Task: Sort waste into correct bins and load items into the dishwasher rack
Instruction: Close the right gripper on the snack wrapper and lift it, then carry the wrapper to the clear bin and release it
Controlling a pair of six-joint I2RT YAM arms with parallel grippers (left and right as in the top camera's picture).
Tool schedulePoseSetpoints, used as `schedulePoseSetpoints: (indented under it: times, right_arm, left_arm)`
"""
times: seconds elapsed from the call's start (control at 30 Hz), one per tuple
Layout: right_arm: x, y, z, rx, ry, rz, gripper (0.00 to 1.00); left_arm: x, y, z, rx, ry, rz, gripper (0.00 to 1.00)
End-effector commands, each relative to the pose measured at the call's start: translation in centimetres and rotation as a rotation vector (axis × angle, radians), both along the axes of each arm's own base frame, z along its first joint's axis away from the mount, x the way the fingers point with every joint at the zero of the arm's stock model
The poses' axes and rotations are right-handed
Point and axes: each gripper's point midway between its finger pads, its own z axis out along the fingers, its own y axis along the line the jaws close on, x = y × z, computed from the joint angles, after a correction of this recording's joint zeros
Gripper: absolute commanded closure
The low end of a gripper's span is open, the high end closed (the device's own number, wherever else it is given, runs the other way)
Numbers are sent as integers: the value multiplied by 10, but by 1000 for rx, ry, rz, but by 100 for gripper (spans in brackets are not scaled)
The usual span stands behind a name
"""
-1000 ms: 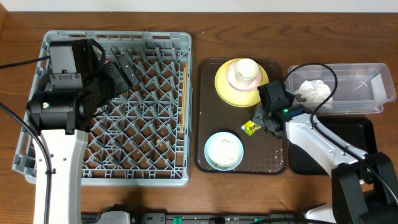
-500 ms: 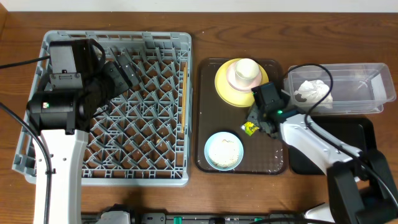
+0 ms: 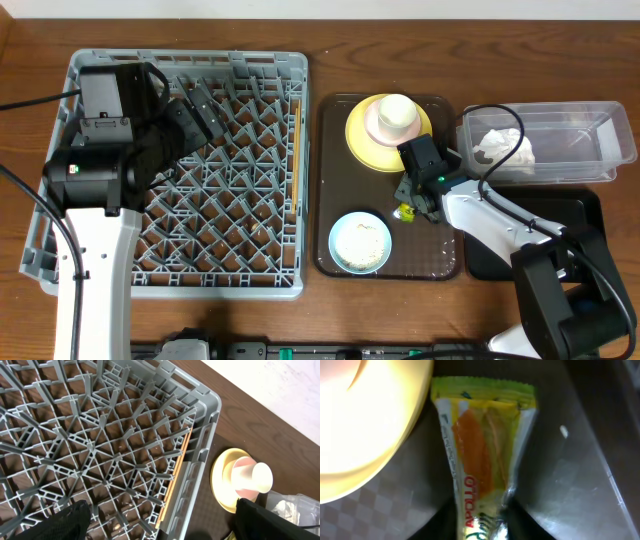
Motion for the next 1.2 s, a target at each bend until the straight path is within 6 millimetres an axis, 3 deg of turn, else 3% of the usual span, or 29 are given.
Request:
schedulePoseSetpoints:
  times: [0.0,0.13,0.33,0.43,0.53,0.73,0.83,1.07,1.17]
  right_arm:
    - [-5,8,4,39,8,35,83]
    - [3,11,36,52,-83,93,99]
    - [23,11,99,107,-288,109,99]
    - [36,-4,129,132,-395,61,99]
    - [49,-35,147,108,-473,-29,99]
    - [65,-117,158,35,-541,-249,99]
    - [69,-148,164,19,-572,-326,99]
    - [65,-207,167,-14,-618,-559,99]
    - [69,-216,159,3,-617,-618,98]
  left_arm:
    - [1,0,2,2,-5,-7,6]
    - [1,0,2,2,-5,-7,6]
    - [1,0,2,2,-5,-7,6]
    - [1,0,2,2,-5,-7,6]
    - [1,0,2,2,-5,-7,6]
    - [1,0,2,2,-5,-7,6]
    - [1,0,2,2,-5,-7,6]
    - [1,0,2,2,-5,-7,6]
    - [1,0,2,2,-5,-7,6]
